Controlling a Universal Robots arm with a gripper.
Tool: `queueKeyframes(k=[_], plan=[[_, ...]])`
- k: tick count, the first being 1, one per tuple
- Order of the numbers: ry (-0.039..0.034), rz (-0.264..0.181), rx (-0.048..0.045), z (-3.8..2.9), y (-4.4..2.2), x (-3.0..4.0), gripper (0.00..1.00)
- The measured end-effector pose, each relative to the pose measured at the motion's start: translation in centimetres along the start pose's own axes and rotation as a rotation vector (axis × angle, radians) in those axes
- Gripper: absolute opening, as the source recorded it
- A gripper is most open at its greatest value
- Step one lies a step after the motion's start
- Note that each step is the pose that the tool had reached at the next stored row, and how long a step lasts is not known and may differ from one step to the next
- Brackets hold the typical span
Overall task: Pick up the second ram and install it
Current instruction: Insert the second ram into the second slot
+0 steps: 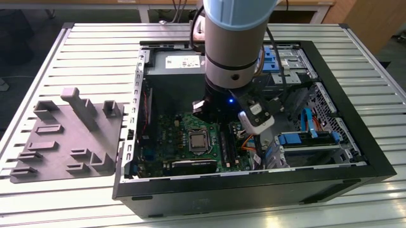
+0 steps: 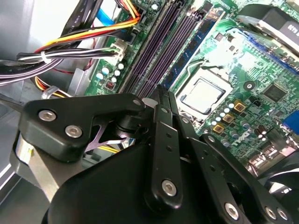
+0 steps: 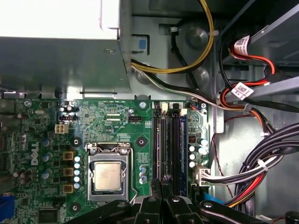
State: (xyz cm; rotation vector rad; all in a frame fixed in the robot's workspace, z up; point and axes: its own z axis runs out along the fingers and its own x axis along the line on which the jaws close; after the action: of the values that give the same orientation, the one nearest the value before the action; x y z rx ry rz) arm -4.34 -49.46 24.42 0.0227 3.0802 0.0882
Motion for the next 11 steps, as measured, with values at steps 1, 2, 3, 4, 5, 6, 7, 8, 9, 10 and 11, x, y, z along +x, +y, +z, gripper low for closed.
queueKeyframes(k=[1, 2, 3, 4, 5, 6, 7, 8, 9, 10, 11], plan=[[0.0000, 0.000, 0.0001, 0.01, 0.00, -0.03, 0.12], [0.0000, 0.001, 0.0001, 0.02, 0.00, -0.05, 0.12], [-0.0001, 0.001, 0.0000, 0.04, 0.00, -0.07, 0.12], [-0.0001, 0.001, 0.0001, 0.05, 0.00, -0.09, 0.12], [-0.0001, 0.002, 0.0001, 0.07, 0.00, -0.11, 0.12], [-0.0001, 0.002, 0.0001, 0.08, 0.00, -0.14, 0.12], [-0.0001, 0.002, 0.0002, 0.09, 0.00, -0.18, 0.12], [-0.0002, 0.003, 0.0001, 0.10, 0.00, -0.21, 0.12], [-0.0002, 0.003, 0.0002, 0.10, 0.00, -0.24, 0.12], [-0.0002, 0.003, 0.0002, 0.11, 0.00, -0.26, 0.12], [-0.0002, 0.003, 0.0002, 0.12, 0.00, -0.28, 0.12]])
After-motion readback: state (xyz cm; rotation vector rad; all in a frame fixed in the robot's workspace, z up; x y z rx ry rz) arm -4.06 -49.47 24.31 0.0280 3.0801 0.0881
